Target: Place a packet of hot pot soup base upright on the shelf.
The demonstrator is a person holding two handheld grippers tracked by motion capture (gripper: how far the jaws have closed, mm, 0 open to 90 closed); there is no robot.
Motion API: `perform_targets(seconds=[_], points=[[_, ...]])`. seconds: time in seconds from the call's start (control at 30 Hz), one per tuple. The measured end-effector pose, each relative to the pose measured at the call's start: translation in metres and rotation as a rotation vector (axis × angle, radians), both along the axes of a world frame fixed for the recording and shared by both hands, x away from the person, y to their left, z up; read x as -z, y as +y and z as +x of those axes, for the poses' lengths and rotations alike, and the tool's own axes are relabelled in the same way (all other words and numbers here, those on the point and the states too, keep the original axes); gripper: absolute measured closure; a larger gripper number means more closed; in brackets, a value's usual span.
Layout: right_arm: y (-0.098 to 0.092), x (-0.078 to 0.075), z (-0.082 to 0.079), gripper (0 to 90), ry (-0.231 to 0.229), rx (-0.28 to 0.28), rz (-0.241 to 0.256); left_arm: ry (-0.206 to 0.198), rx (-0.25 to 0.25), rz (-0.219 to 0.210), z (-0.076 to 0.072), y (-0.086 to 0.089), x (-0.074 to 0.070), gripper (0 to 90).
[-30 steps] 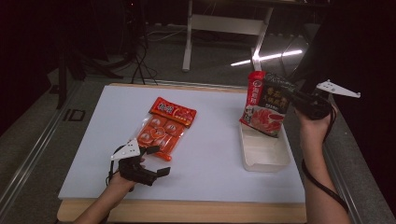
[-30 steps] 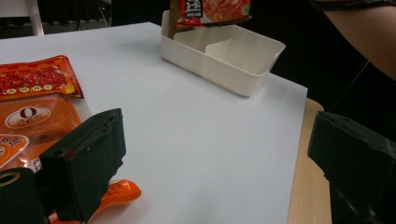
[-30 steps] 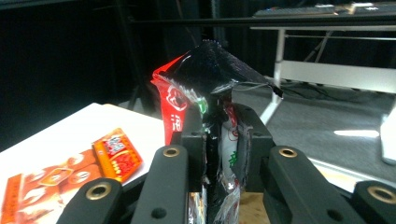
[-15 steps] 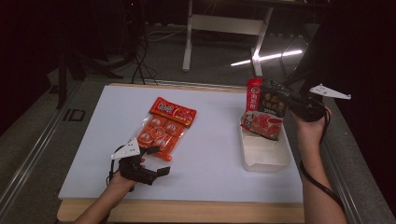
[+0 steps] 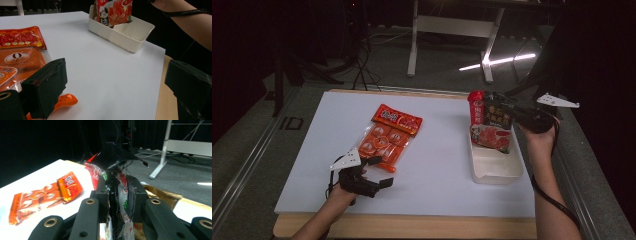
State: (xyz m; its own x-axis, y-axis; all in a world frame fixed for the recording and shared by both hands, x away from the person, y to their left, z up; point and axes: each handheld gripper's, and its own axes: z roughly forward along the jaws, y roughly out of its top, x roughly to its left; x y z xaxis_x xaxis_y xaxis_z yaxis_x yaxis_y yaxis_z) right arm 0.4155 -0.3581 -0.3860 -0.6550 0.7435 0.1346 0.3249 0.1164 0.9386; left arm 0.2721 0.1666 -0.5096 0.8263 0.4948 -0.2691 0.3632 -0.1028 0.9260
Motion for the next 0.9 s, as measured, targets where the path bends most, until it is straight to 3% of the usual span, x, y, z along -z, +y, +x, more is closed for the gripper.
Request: perform_targets(seconds=[0.13,0.3,0.4,0.5,0.6,0.83,0.9], points=[[0.002,0.009,0.0,72.6,0.02,-0.015,-0.014,0.003,-0.001,0.001,0.0,0.001,0.001,4.8],[-0.005,0.016,-0.004,72.3,0.013,0.018,0.022,0.007,-0.009,0.0,0.001,0.001,0.002,4.8],[-0.008,0.018,-0.007,71.6,0.01,0.038,0.009,0.008,-0.01,0.001,0.001,0.001,0.002,4.8],[-0.013,0.027,-0.009,71.1,0.037,0.055,0.0,0.007,-0.011,0.005,0.001,0.002,0.003,4.8],[-0.023,0.033,-0.013,70.0,0.045,0.064,0.035,0.01,-0.017,0.002,0.002,0.003,0.003,4.9],[-0.026,0.024,-0.023,59.4,0.056,0.126,-0.022,-0.014,-0.018,0.032,0.002,0.002,0.003,5.9],[-0.027,0.02,-0.027,52.8,0.041,0.123,0.015,-0.011,-0.02,0.037,0.003,0.002,0.003,5.9]])
